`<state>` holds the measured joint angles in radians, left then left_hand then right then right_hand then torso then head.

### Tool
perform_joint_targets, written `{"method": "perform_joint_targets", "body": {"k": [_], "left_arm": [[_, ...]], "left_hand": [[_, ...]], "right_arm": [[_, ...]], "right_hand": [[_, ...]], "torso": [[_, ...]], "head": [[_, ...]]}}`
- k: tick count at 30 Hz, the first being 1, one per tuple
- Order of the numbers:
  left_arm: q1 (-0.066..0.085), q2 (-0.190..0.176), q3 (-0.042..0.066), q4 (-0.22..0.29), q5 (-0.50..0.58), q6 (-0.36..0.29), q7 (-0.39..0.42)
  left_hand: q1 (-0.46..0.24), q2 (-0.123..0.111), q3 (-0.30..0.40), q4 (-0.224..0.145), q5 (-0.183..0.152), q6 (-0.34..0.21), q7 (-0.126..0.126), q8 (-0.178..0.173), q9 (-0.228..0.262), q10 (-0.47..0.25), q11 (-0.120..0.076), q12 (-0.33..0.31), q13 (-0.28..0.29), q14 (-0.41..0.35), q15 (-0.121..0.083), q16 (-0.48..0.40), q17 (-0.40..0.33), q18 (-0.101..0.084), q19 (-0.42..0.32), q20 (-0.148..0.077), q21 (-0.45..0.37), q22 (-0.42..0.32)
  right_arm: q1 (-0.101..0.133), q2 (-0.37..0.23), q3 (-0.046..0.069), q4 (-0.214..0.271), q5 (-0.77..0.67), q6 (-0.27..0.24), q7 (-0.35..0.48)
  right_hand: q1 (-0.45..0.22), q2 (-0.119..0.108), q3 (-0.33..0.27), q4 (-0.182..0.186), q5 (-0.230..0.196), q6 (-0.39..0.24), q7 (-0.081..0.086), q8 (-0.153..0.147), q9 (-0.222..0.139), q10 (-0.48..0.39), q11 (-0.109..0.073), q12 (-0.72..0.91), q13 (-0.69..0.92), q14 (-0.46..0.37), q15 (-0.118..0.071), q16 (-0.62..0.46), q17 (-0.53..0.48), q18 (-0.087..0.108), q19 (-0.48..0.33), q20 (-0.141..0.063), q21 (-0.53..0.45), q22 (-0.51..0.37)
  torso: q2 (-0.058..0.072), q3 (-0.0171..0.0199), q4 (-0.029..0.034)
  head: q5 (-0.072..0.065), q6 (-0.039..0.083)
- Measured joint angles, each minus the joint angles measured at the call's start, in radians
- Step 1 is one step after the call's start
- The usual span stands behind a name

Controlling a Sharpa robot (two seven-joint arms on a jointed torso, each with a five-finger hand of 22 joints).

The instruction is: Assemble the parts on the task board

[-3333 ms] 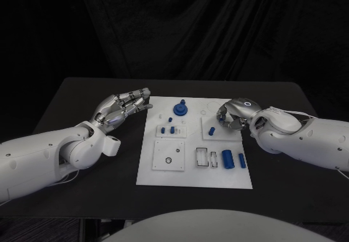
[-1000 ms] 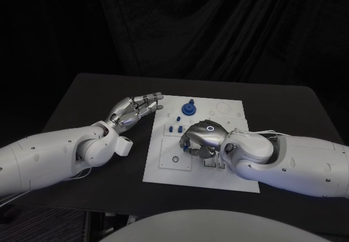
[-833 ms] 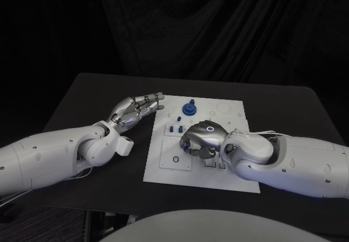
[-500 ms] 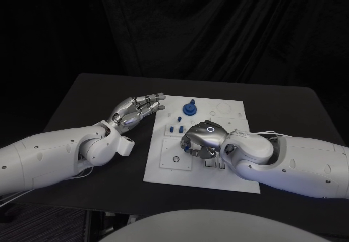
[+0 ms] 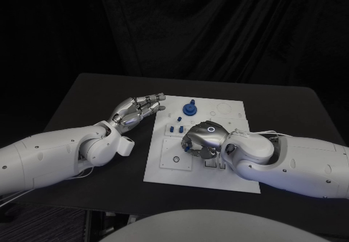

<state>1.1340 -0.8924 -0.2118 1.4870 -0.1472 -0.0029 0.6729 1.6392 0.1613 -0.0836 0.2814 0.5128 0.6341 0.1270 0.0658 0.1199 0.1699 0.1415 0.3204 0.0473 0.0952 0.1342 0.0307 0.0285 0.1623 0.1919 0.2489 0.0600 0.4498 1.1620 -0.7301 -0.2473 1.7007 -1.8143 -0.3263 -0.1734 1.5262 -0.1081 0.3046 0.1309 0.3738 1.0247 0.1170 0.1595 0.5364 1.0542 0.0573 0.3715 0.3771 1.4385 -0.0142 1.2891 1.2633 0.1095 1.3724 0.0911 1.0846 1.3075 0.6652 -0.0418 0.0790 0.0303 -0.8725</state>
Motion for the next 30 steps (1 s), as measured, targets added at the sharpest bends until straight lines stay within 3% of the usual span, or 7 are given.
{"method": "perform_joint_targets", "body": {"k": [20,25,28,30], "left_arm": [[-0.001,0.005,0.000,-0.001,0.000,0.007,-0.007],[-0.001,0.005,0.000,-0.001,0.000,0.008,-0.009],[-0.001,0.005,0.000,-0.001,0.000,0.008,-0.010],[-0.001,0.005,0.000,0.000,0.000,0.009,-0.010]], "left_hand": [[0.004,0.004,0.003,-0.003,-0.004,0.000,0.000,0.000,0.000,-0.004,0.003,0.000,0.000,0.004,0.004,0.000,0.000,0.000,-0.004,0.004,0.000,0.001],[0.004,0.004,0.003,-0.003,-0.004,0.004,0.004,0.000,0.000,-0.004,0.003,0.000,0.000,0.004,0.004,0.000,0.000,0.000,0.000,0.007,0.000,0.001],[0.004,0.004,0.003,-0.003,-0.004,0.004,0.004,0.000,0.000,-0.004,0.004,0.000,0.000,0.004,0.004,0.000,0.000,0.000,0.000,0.007,0.000,0.001],[0.004,0.004,0.003,-0.003,-0.004,0.004,0.004,0.002,0.000,-0.004,0.003,0.000,0.000,0.004,0.004,0.000,0.000,0.000,0.000,0.007,0.000,0.001]], "right_arm": [[-0.001,0.017,0.002,-0.020,-0.001,0.019,-0.001],[-0.008,0.024,0.000,-0.026,-0.001,0.026,0.000],[-0.010,0.025,0.000,-0.028,-0.001,0.029,0.000],[-0.011,0.027,0.000,-0.029,-0.001,0.030,0.000]], "right_hand": [[0.004,-0.004,0.000,0.000,-0.012,-0.004,0.003,-0.017,-0.010,0.000,0.000,-0.003,0.000,0.000,0.000,0.000,-0.006,0.000,0.000,0.000,0.000,0.000],[-0.009,-0.017,-0.008,0.008,-0.078,-0.042,0.020,-0.057,-0.036,-0.026,0.018,-0.024,-0.008,-0.003,0.008,-0.007,-0.015,0.000,-0.004,0.004,-0.014,0.000],[-0.024,-0.031,-0.015,0.021,-0.118,-0.098,0.012,-0.090,-0.057,-0.065,0.022,-0.036,-0.008,-0.008,0.014,-0.012,-0.022,0.000,-0.010,0.009,-0.033,0.000],[-0.028,-0.036,-0.023,0.029,-0.141,-0.139,0.004,-0.096,-0.072,-0.099,0.027,-0.036,-0.007,-0.011,0.016,-0.015,-0.027,0.000,-0.011,0.011,-0.043,0.000]], "torso": [[0.000,-0.0003,0.0003],[0.000,-0.0009,0.0009],[0.000,-0.0009,0.0009],[0.000,-0.0010,0.0007]], "head": [[0.000,0.000],[-0.001,0.000],[0.001,0.000],[0.002,0.000]]}}
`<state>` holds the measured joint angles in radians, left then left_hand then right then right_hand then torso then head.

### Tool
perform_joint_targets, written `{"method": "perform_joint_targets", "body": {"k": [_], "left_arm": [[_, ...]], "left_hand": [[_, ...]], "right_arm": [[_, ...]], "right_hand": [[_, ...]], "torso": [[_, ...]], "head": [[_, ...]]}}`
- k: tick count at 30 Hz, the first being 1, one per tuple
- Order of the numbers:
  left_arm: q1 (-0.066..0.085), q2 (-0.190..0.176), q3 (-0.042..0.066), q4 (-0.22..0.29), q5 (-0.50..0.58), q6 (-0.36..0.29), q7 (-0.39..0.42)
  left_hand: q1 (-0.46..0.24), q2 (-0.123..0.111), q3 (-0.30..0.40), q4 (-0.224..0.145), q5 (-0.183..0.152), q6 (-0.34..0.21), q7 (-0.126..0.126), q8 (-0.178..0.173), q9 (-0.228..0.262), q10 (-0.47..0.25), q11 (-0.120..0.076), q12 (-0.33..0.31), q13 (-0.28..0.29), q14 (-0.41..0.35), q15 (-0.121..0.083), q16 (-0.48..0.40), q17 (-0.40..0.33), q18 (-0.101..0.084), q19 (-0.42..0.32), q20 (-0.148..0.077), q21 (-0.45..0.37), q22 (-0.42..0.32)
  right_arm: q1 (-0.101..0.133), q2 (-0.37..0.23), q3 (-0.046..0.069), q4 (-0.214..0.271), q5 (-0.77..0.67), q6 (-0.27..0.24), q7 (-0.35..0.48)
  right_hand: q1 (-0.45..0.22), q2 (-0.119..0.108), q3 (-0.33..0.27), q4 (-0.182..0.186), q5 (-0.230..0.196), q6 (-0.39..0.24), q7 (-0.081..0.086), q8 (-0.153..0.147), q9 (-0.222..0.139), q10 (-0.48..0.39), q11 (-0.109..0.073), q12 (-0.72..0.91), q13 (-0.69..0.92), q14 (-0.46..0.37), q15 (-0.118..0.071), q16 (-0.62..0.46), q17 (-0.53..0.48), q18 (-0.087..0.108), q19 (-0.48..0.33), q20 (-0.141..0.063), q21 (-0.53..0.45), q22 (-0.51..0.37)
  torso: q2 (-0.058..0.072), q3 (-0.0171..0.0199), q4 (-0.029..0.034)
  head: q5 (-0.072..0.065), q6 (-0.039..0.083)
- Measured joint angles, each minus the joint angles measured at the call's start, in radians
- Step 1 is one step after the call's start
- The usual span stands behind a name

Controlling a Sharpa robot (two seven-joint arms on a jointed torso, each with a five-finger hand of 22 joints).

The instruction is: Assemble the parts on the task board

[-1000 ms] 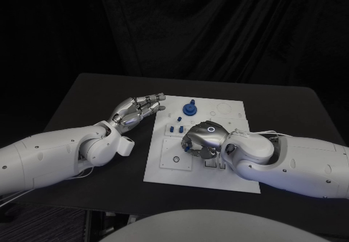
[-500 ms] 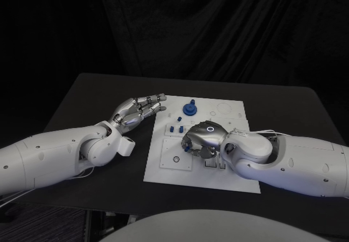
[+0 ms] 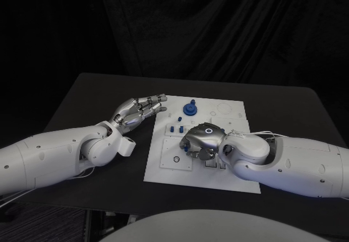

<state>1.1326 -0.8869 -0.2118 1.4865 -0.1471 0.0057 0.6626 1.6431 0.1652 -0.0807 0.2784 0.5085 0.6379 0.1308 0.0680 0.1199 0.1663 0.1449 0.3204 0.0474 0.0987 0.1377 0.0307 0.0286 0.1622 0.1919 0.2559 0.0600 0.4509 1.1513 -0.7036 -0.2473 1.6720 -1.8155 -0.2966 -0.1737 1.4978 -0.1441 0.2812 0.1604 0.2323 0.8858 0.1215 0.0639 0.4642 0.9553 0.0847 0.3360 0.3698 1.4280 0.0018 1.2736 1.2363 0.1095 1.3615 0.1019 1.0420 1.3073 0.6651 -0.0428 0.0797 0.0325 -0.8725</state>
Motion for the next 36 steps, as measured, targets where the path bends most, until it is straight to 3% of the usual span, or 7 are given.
{"method": "perform_joint_targets", "body": {"k": [4,17,21,24,26,29,36], "left_arm": [[0.000,0.000,0.000,0.000,0.000,0.001,-0.001],[-0.002,-0.002,0.000,0.001,0.000,0.001,-0.004],[-0.002,-0.004,0.000,0.003,0.000,0.001,-0.004],[-0.002,-0.007,0.000,0.004,0.000,0.001,-0.004],[-0.003,-0.008,0.000,0.004,0.000,0.001,-0.004],[-0.003,-0.008,0.000,0.005,0.000,0.000,-0.004],[-0.003,-0.001,0.000,0.003,0.000,-0.001,-0.003]], "left_hand": [[0.000,0.000,0.000,0.000,0.000,0.000,0.000,0.002,0.000,0.000,0.000,0.000,0.000,0.000,0.000,0.000,0.000,0.000,0.000,0.000,0.000,0.000],[0.000,0.000,0.000,0.000,-0.004,0.001,0.001,0.002,0.001,0.000,0.000,0.000,0.000,-0.004,0.004,0.000,0.000,0.000,0.000,0.000,0.000,0.001],[0.000,0.000,0.000,0.000,-0.004,0.004,0.004,0.002,0.001,0.000,0.000,0.000,0.000,-0.004,0.004,0.000,0.000,0.000,0.000,0.000,0.000,0.001],[0.000,0.000,0.001,0.001,-0.004,0.004,0.004,0.002,0.002,0.000,0.000,0.000,0.000,-0.004,0.004,0.000,0.000,0.000,0.000,0.000,0.000,0.001],[0.000,0.000,0.003,0.003,-0.004,0.004,0.004,0.002,0.002,0.000,0.000,0.000,0.000,-0.004,0.004,0.000,0.000,0.000,0.000,0.000,0.000,0.001],[0.000,0.000,0.003,0.003,-0.004,0.004,0.004,0.002,0.002,0.000,0.000,0.000,0.000,-0.004,0.004,0.000,0.000,0.000,0.000,0.000,0.000,0.001],[0.000,0.000,0.003,0.003,0.002,0.004,0.004,0.002,0.002,0.000,0.000,0.000,0.000,-0.004,0.004,0.000,0.000,0.000,0.004,0.004,0.000,0.002]], "right_arm": [[0.000,0.000,0.000,0.000,0.000,-0.001,0.000],[0.007,-0.060,-0.001,0.038,-0.010,-0.062,-0.017],[0.050,-0.106,-0.001,0.071,-0.017,-0.092,-0.028],[0.095,-0.151,0.001,0.099,-0.018,-0.098,-0.035],[0.122,-0.178,0.001,0.108,-0.017,-0.097,-0.040],[0.155,-0.215,0.001,0.114,-0.013,-0.089,-0.045],[0.175,-0.248,0.000,0.073,0.006,-0.068,-0.045]], "right_hand": [[-0.004,-0.003,-0.021,0.014,-0.037,-0.069,-0.020,0.000,-0.029,-0.084,0.013,0.002,0.018,-0.011,0.002,-0.011,-0.013,0.000,-0.013,0.005,-0.032,0.000],[-0.018,-0.007,-0.119,0.044,-0.067,-0.125,-0.065,0.000,-0.077,-0.285,0.022,0.082,0.072,-0.043,0.006,-0.027,-0.042,0.000,-0.048,0.012,-0.113,0.001],[-0.017,-0.007,-0.133,0.058,-0.045,-0.114,-0.065,0.009,-0.083,-0.302,0.026,0.091,0.069,-0.043,0.006,-0.013,-0.030,0.000,-0.037,0.012,-0.086,0.001],[-0.046,0.010,-0.145,0.098,0.056,-0.050,-0.097,0.025,-0.097,-0.316,0.022,0.073,0.027,-0.015,0.001,0.013,-0.009,0.000,-0.004,0.008,-0.034,0.001],[-0.055,0.006,-0.148,0.114,0.072,-0.035,-0.123,0.015,-0.118,-0.303,0.017,0.046,-0.011,0.007,-0.005,0.037,0.015,0.000,0.022,0.004,0.015,0.001],[-0.093,-0.008,-0.161,0.131,0.005,-0.042,-0.153,0.003,-0.162,-0.292,0.010,-0.012,-0.076,0.017,-0.010,0.048,0.028,-0.001,0.035,-0.005,0.046,0.001],[-0.114,-0.024,-0.165,0.135,-0.078,-0.041,-0.145,0.003,-0.205,-0.258,0.016,-0.051,-0.138,0.029,-0.004,0.064,0.042,-0.016,0.052,-0.002,0.078,0.000]], "torso": [[0.000,-0.0001,-0.0002],[0.001,0.0007,-0.0005],[0.001,0.0007,-0.0014],[0.001,0.0009,-0.0015],[0.001,0.0012,-0.0015],[0.000,0.0012,-0.0010],[0.000,0.0012,0.0006]], "head": [[0.000,0.000],[-0.004,0.000],[-0.001,0.000],[0.000,0.000],[-0.001,0.000],[-0.005,0.000],[-0.015,0.000]]}}
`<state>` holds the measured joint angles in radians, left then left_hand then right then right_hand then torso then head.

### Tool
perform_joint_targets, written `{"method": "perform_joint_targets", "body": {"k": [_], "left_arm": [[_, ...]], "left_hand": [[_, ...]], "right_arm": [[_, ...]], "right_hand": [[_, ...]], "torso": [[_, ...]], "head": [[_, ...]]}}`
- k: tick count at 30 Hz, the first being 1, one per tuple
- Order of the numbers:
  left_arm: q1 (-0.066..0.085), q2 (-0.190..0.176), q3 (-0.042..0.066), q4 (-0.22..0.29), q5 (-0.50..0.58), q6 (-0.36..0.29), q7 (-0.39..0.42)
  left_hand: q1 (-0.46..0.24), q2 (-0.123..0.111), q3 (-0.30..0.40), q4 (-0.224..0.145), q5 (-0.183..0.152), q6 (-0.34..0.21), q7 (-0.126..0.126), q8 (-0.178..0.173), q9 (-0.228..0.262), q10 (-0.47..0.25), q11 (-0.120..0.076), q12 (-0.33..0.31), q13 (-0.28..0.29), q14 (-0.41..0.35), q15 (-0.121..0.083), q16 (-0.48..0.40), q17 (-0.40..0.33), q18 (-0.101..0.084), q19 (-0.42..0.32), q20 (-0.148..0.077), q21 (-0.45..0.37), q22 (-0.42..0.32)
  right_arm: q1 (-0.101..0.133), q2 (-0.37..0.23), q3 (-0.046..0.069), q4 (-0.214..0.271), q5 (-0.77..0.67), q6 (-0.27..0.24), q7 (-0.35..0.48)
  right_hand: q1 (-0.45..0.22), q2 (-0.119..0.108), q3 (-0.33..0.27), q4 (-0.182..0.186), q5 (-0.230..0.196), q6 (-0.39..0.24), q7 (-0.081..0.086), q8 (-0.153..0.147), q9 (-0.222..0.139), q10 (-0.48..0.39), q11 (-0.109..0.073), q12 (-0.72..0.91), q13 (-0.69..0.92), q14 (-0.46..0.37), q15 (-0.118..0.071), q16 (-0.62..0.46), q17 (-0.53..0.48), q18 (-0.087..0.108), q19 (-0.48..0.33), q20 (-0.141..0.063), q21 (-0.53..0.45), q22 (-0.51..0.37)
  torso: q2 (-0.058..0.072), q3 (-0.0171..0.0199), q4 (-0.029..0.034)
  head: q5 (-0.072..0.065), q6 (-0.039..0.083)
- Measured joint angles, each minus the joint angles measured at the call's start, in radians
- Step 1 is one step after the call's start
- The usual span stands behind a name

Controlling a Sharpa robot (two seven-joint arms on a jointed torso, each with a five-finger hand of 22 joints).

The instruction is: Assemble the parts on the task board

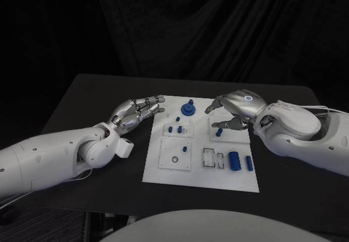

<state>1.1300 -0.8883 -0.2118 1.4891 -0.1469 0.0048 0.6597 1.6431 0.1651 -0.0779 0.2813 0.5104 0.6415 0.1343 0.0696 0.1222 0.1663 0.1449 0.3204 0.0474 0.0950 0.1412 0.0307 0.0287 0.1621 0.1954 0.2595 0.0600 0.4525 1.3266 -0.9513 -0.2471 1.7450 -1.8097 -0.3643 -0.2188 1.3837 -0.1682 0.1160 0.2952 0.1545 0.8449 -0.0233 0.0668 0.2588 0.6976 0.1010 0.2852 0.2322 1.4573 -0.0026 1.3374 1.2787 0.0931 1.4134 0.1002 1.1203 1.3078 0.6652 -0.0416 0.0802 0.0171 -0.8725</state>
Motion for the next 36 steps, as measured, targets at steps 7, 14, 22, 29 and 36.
{"method": "perform_joint_targets", "body": {"k": [7,14,22,29,36], "left_arm": [[0.000,0.006,0.000,-0.005,0.000,0.000,0.004],[-0.001,0.007,0.000,-0.009,0.000,0.000,0.008],[-0.003,0.012,0.000,-0.014,0.000,-0.001,0.013],[-0.007,0.015,0.000,-0.016,0.000,-0.001,0.015],[-0.010,0.013,0.000,-0.016,0.000,0.000,0.016]], "left_hand": [[0.000,0.000,0.002,-0.002,0.007,0.009,-0.002,0.004,0.001,0.000,0.000,0.005,0.000,0.004,0.004,0.000,0.000,0.000,0.004,0.004,0.000,0.007],[0.004,0.004,0.003,-0.003,0.007,0.009,-0.002,0.004,0.001,0.000,0.000,0.005,0.000,0.004,0.004,0.004,0.000,0.000,0.004,0.004,0.000,0.007],[0.004,0.004,0.008,-0.003,0.007,0.013,-0.006,0.004,0.002,0.000,0.000,0.009,0.000,0.004,0.004,0.004,0.001,0.000,0.004,0.004,0.004,0.013],[0.008,0.008,0.008,-0.003,0.014,0.016,-0.002,0.004,0.002,0.000,0.000,0.009,0.000,0.011,0.004,0.008,0.001,0.000,0.007,0.007,0.004,0.012],[0.008,0.008,0.008,-0.003,0.019,0.016,-0.002,0.004,0.002,0.000,0.000,0.009,0.000,0.011,0.004,0.008,0.001,0.000,0.007,0.007,0.004,0.012]], "right_arm": [[-0.025,-0.018,-0.001,-0.028,0.023,0.003,0.011],[-0.052,-0.029,-0.001,-0.042,0.040,0.010,0.024],[-0.069,-0.029,-0.001,-0.052,0.054,0.015,0.037],[-0.086,-0.014,-0.001,-0.071,0.059,0.020,0.046],[-0.108,0.006,-0.001,-0.092,0.062,0.026,0.052]], "right_hand": [[-0.040,-0.005,-0.008,0.000,-0.048,0.016,0.016,0.000,-0.030,0.077,0.007,-0.013,-0.039,0.004,-0.004,0.025,0.026,0.000,0.025,0.004,0.061,0.000],[-0.044,0.000,-0.008,-0.001,-0.051,-0.001,0.058,0.000,-0.066,0.177,0.005,-0.042,-0.073,0.008,0.000,0.025,0.029,-0.016,0.032,0.004,0.079,0.000],[-0.030,0.023,0.000,-0.008,-0.048,0.007,0.089,0.000,-0.079,0.228,0.001,-0.057,-0.085,0.011,0.003,0.033,0.029,-0.016,0.038,0.009,0.088,0.000],[0.030,0.056,0.024,-0.024,0.066,0.007,0.096,0.000,-0.095,0.264,-0.005,-0.085,-0.101,0.011,0.003,0.033,0.029,-0.016,0.038,0.009,0.088,0.000],[0.087,0.066,0.059,-0.052,0.181,0.030,0.099,0.001,-0.102,0.297,-0.005,-0.103,-0.111,0.011,0.003,0.033,0.028,-0.015,0.038,0.009,0.088,0.000]], "torso": [[0.000,-0.0015,0.0008],[0.002,-0.0011,-0.0003],[0.002,0.0008,0.0012],[0.000,0.0009,-0.0012],[-0.001,0.0009,-0.0003]], "head": [[0.001,0.000],[0.003,0.000],[0.002,0.000],[-0.013,0.000],[-0.023,0.000]]}}
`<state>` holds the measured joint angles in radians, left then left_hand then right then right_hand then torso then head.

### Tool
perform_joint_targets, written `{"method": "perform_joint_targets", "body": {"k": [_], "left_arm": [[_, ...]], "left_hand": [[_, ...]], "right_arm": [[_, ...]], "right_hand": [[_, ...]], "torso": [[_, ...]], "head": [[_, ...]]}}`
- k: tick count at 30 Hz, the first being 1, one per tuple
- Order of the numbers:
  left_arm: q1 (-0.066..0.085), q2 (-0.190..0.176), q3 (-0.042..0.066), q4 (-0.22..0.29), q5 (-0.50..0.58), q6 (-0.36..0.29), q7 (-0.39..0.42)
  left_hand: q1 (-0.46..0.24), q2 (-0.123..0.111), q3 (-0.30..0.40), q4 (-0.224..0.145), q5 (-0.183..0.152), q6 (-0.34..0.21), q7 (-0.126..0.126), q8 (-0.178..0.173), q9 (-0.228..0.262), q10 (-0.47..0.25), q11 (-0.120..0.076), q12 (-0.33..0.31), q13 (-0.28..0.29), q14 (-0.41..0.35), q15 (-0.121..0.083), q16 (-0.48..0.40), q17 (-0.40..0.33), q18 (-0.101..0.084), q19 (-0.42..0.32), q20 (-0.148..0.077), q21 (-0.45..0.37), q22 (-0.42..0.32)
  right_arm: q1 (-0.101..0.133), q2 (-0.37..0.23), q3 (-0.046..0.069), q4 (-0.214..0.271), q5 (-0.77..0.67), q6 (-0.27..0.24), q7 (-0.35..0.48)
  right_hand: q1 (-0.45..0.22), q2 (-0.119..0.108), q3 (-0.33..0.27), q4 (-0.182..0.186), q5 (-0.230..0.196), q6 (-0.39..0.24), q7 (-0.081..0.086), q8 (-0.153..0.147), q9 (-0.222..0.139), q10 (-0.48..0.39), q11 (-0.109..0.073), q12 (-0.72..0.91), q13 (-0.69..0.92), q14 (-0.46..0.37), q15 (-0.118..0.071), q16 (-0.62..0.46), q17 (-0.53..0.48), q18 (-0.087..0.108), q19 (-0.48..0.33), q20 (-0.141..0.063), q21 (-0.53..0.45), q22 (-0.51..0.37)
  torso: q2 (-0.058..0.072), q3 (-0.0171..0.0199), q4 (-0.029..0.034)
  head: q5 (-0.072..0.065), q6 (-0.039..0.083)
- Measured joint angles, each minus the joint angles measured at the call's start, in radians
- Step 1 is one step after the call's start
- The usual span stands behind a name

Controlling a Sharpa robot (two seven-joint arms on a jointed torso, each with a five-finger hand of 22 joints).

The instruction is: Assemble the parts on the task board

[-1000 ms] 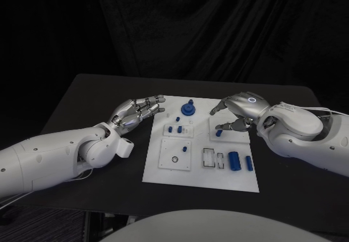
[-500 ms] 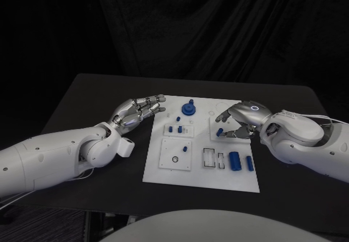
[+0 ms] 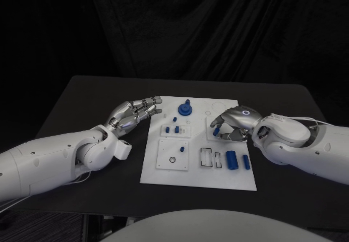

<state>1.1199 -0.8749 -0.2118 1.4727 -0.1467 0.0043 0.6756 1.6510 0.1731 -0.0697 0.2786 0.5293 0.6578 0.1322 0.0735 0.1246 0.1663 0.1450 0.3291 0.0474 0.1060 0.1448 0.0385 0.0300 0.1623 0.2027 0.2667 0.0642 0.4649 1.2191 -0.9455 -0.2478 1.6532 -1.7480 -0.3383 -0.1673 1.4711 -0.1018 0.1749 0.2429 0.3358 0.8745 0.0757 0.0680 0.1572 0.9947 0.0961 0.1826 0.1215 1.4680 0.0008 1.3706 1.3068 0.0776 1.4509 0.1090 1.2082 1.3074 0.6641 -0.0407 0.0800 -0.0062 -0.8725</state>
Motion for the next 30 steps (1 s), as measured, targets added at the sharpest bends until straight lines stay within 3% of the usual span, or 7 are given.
{"method": "perform_joint_targets", "body": {"k": [8,16,21,30], "left_arm": [[-0.002,-0.002,0.000,0.000,0.000,0.000,0.001],[-0.005,-0.001,0.000,-0.003,0.000,0.001,0.001],[-0.007,-0.001,0.000,-0.004,0.000,0.003,0.001],[-0.009,-0.001,0.000,-0.006,0.000,0.004,0.000]], "left_hand": [[0.000,0.000,0.003,0.003,0.000,0.000,0.000,0.000,0.000,0.004,0.003,0.005,0.000,0.000,0.000,0.000,0.000,0.000,0.000,0.000,0.000,0.000],[0.000,0.000,0.003,0.003,0.000,0.000,0.000,0.000,0.001,0.007,0.007,0.011,0.000,0.000,0.000,0.000,0.000,0.000,0.004,0.004,0.000,0.003],[0.000,0.000,0.003,0.003,0.000,0.000,0.000,0.000,0.001,0.007,0.007,0.011,0.000,0.000,0.000,0.000,0.000,0.000,0.004,0.004,0.004,0.004],[0.000,0.000,0.003,0.003,0.000,0.000,0.000,0.000,0.001,0.007,0.007,0.011,0.000,0.000,0.000,0.000,0.000,0.000,0.003,0.003,0.004,0.004]], "right_arm": [[-0.010,0.010,0.000,-0.016,0.002,0.005,0.005],[-0.012,0.014,0.000,-0.018,0.002,0.001,0.005],[-0.012,0.011,0.000,-0.015,0.002,-0.018,0.004],[-0.013,-0.008,0.000,0.014,0.013,-0.066,-0.001]], "right_hand": [[0.024,-0.003,0.045,-0.007,0.003,0.073,0.010,0.026,0.014,0.051,-0.007,-0.009,-0.009,0.000,0.000,0.000,-0.001,0.000,0.000,0.000,0.000,0.000],[0.047,0.006,0.074,-0.020,-0.040,0.158,0.024,0.064,0.047,0.124,-0.028,0.000,-0.010,-0.003,-0.003,0.005,0.001,0.000,0.009,-0.009,0.034,0.000],[0.051,0.010,0.080,-0.032,-0.068,0.203,0.032,0.097,0.060,0.170,-0.041,0.012,-0.007,-0.002,-0.017,0.012,0.001,0.000,0.016,-0.016,0.041,0.000],[0.074,0.016,0.071,-0.042,-0.101,0.215,0.041,0.100,0.060,0.210,-0.050,0.012,-0.009,-0.001,-0.023,0.011,0.001,0.000,0.016,-0.023,0.046,0.001]], "torso": [[0.000,-0.0001,0.0015],[0.002,-0.0003,0.0033],[0.002,-0.0002,0.0041],[0.001,-0.0005,0.0020]], "head": [[0.005,0.000],[0.000,0.000],[0.003,0.000],[0.009,0.000]]}}
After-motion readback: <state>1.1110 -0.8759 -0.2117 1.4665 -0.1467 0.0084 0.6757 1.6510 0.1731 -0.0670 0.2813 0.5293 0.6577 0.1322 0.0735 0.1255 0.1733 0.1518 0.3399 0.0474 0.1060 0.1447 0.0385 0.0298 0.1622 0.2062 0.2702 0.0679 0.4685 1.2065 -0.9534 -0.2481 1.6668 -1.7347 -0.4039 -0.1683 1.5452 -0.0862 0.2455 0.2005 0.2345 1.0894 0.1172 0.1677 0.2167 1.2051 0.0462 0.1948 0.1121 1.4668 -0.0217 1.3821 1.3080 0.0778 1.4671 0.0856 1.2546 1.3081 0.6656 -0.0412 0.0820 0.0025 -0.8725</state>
